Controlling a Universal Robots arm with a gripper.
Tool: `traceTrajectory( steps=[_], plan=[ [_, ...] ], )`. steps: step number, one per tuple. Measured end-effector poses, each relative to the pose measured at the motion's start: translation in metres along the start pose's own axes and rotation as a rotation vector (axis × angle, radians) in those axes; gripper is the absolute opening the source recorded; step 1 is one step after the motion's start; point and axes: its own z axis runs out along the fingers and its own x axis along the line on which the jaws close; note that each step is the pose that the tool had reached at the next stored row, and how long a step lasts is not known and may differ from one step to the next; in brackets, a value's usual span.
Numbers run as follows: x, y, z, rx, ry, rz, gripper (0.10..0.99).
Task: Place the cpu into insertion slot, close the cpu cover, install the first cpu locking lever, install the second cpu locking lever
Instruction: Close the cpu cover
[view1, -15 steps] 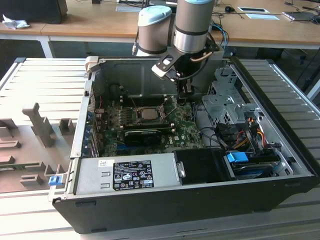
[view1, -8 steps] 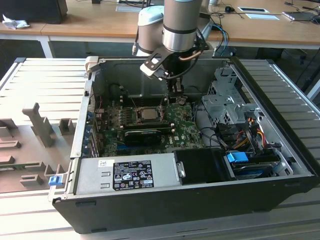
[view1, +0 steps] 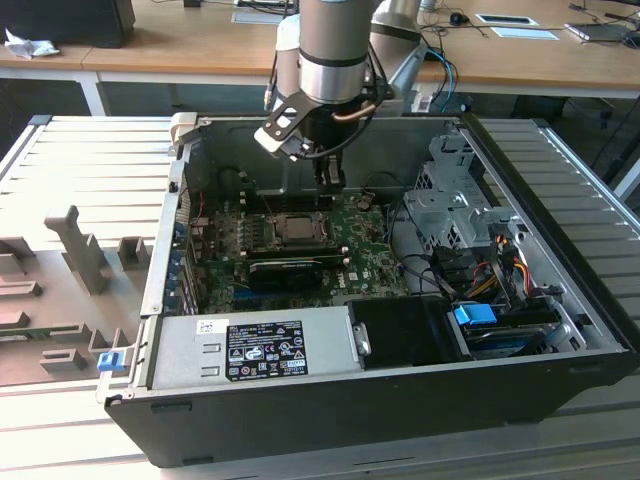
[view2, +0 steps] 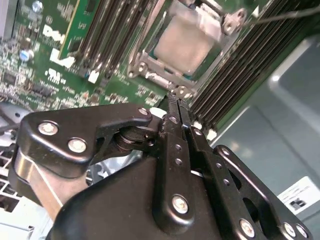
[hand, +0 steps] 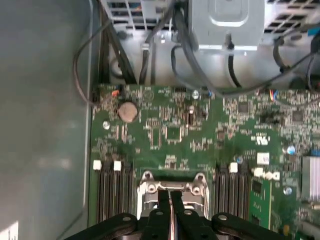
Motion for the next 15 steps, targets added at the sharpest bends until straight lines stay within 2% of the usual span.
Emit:
traceTrajectory(
  steps=[5,15],
  plan=[
    [0.0001,-0.0074,0.0030,0.000,-0.0001,0.000,0.157],
    [0.0003,-0.0126,0.0036,0.001,0.0001,0.000,0.157]
  ],
)
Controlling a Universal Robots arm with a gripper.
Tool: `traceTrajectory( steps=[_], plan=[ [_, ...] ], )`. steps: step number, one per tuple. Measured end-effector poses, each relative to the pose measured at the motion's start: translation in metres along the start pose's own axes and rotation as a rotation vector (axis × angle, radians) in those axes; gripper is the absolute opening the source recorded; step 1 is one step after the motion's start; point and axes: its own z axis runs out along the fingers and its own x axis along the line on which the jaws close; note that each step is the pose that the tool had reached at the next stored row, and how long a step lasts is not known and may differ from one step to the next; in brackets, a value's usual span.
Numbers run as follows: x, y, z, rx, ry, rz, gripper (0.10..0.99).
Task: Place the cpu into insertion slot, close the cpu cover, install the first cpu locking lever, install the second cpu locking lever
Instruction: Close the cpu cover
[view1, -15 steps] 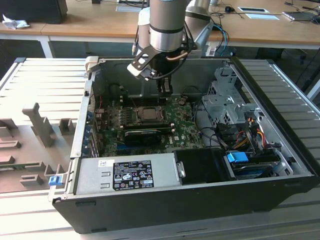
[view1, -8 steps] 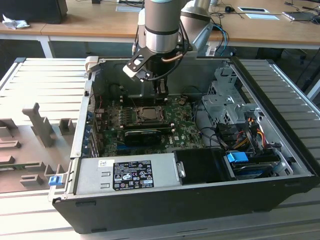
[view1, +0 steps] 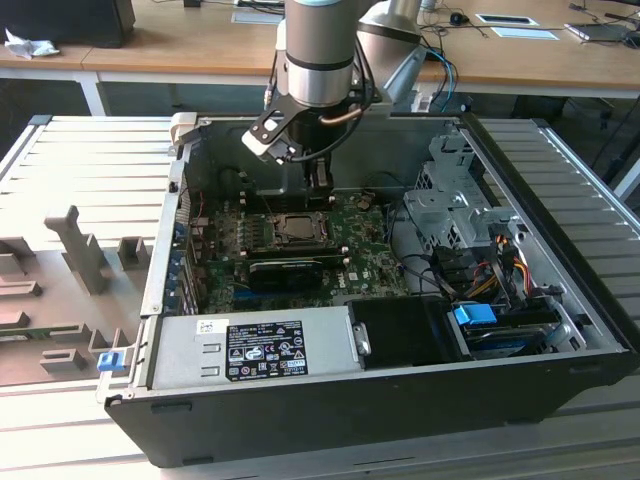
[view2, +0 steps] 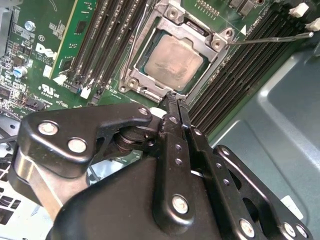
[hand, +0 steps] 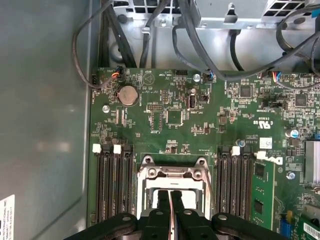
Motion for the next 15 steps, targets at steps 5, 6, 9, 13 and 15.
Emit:
traceTrajectory(
  steps=[5,6,9,13,15],
  plan=[
    [0.0000,-0.0015,0.0001,0.000,0.0000,0.000,0.157],
    [0.0000,-0.0015,0.0001,0.000,0.0000,0.000,0.157],
    [0.0000,-0.0016,0.0001,0.000,0.0000,0.000,0.157],
    [0.0001,-0.0018,0.0001,0.000,0.0000,0.000,0.157],
    [0.0001,-0.0018,0.0001,0.000,0.0000,0.000,0.157]
  ],
)
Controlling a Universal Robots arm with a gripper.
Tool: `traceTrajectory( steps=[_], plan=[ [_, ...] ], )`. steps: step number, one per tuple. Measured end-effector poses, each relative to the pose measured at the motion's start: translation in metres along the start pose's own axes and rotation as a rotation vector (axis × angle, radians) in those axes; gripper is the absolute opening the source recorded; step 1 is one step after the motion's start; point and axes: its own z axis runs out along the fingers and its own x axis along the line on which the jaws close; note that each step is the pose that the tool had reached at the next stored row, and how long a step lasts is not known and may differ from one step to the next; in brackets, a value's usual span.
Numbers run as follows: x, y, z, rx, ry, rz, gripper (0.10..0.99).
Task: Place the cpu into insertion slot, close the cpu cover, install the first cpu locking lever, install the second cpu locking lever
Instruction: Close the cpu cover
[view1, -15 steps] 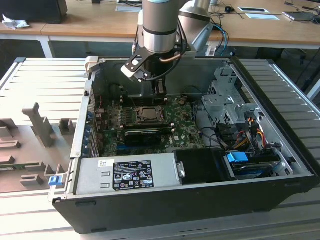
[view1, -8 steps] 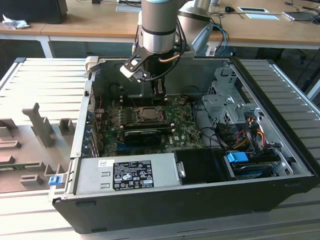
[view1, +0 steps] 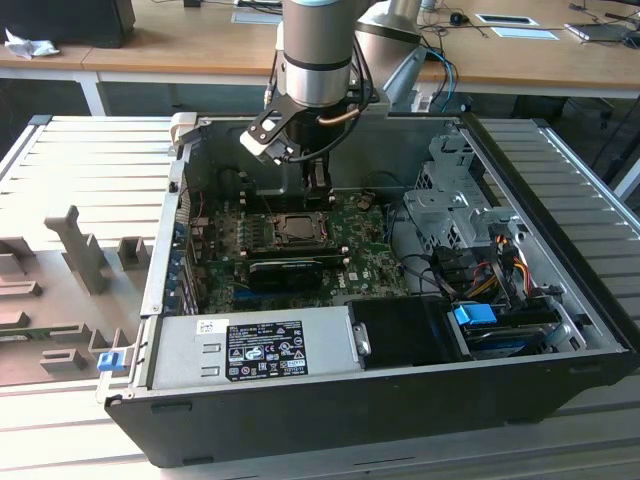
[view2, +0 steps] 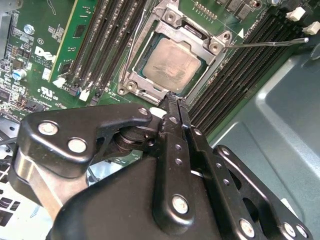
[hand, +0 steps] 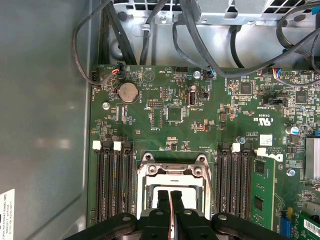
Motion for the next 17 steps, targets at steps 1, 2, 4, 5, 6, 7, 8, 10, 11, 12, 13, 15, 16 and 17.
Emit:
traceTrajectory(
  steps=[1,2,4,5,6,7,8,10,11,12,13,15,16,17],
  plan=[
    [0.0000,-0.0001,0.0000,0.000,0.0001,0.000,0.157],
    [0.0000,-0.0004,0.0000,0.000,0.0001,0.000,0.157],
    [0.0001,-0.0041,0.0010,0.000,0.0002,0.000,0.157],
    [0.0002,-0.0061,0.0020,0.000,0.0006,0.000,0.157],
    [0.0002,-0.0080,0.0023,0.000,0.0007,0.000,0.157],
    [0.0002,-0.0091,0.0024,0.000,0.0007,0.000,0.157],
    [0.0003,-0.0102,0.0024,0.000,0.0008,0.000,0.157],
    [0.0004,-0.0117,0.0024,0.000,0.0009,0.000,0.157],
    [0.0004,-0.0128,0.0024,0.000,0.0009,0.000,0.157],
    [0.0004,-0.0134,0.0023,0.000,0.0008,0.000,0.157],
    [0.0004,-0.0140,0.0023,0.000,0.0009,0.000,0.157],
    [0.0005,-0.0151,0.0023,0.000,0.0009,0.000,0.157],
    [0.0005,-0.0155,0.0023,0.000,0.0009,0.000,0.157],
    [0.0005,-0.0158,0.0022,0.000,0.0009,0.000,0.157]
  ],
)
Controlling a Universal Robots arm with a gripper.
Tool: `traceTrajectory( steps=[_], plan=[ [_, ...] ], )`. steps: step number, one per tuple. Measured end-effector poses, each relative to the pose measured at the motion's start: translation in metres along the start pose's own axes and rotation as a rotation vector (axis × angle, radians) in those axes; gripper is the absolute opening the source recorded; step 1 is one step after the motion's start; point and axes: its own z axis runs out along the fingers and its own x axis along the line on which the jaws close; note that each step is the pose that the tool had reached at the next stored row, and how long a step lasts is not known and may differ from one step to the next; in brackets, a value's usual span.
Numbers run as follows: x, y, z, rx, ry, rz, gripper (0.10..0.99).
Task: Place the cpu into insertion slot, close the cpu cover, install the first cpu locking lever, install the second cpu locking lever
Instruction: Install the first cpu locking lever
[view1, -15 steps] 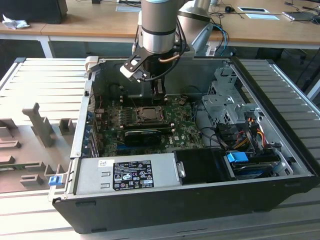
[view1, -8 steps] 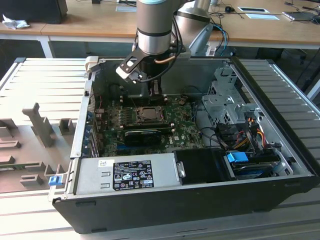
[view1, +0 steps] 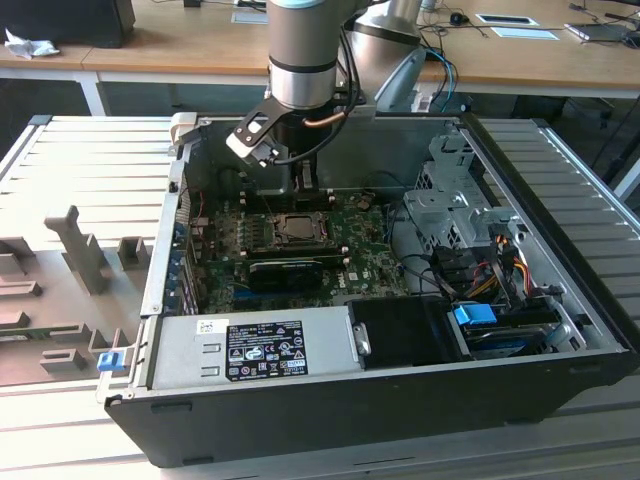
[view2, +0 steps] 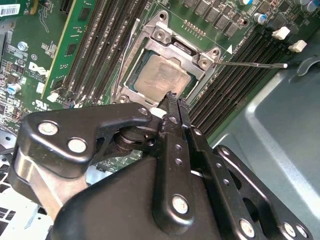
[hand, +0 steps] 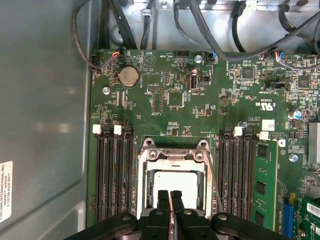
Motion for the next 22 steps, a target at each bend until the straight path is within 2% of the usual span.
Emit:
traceTrajectory(
  steps=[13,22],
  plan=[
    [0.0001,0.0001,-0.0057,0.000,-0.0009,0.000,0.157],
    [0.0002,0.0001,-0.0064,0.000,-0.0010,0.000,0.157]
  ],
)
